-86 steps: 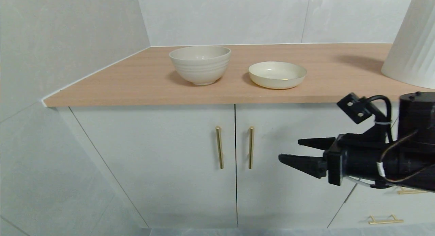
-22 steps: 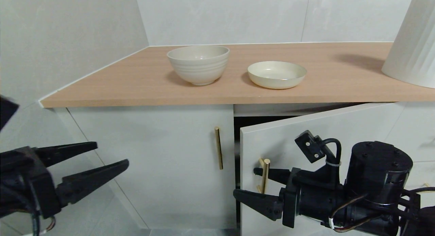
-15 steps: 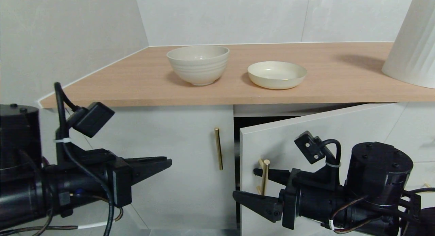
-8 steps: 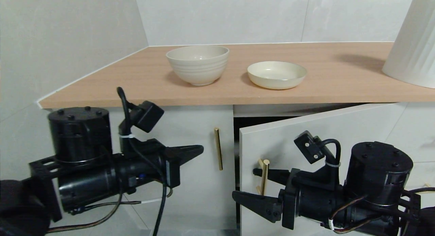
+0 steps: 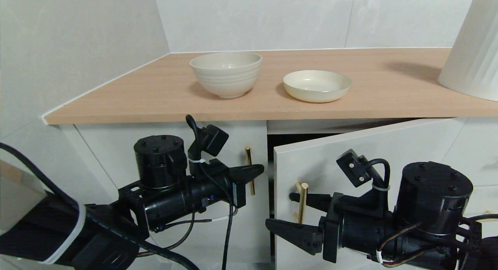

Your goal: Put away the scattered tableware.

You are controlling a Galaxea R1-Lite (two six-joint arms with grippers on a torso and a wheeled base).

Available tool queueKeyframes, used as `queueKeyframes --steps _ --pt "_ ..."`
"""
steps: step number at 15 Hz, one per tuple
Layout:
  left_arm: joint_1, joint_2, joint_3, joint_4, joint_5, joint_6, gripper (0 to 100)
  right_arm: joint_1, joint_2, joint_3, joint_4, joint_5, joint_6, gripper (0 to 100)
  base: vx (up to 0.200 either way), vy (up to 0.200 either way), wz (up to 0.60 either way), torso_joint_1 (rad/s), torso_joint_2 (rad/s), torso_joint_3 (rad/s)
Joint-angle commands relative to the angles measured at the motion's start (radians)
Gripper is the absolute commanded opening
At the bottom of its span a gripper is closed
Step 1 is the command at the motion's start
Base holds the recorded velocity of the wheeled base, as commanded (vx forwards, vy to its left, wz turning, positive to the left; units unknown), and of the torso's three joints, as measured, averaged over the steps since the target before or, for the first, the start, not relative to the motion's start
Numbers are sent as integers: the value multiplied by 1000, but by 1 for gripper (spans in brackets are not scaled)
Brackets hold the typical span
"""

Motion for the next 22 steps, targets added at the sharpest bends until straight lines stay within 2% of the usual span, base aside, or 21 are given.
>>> queueKeyframes --steps 1,3,8,9,11,13,15,21,22 --pt "-26 64 -31 -11 -9 -19 0 -1 -2 2 0 -1 0 100 0 0 0 0 0 0" --pt "-44 67 -42 -11 -32 -38 0 -1 -2 2 3 0 0 100 0 0 0 0 0 0" --pt "-86 71 -57 -14 -37 -47 0 -5 -5 -1 29 0 0 100 0 0 0 0 0 0" --pt "-86 68 -64 -14 -38 -59 0 -7 -5 -3 31 0 0 100 0 0 0 0 0 0" --pt "-107 51 -59 -56 -55 -122 0 -31 -5 -14 31 -1 0 100 0 0 0 0 0 0" --pt "-113 55 -53 -102 -80 -147 0 -74 -8 -7 31 -3 -2 100 0 0 0 0 0 0" --pt "-113 59 -54 -102 -83 -148 0 -133 -31 34 31 -3 -34 100 0 0 0 0 0 0" --pt "-153 90 -67 -103 -113 -147 0 -206 -137 135 48 -9 -71 100 0 0 0 0 0 0" --pt "-158 99 -73 -103 -112 -147 0 -212 -194 170 84 -14 -115 100 0 0 0 0 0 0"
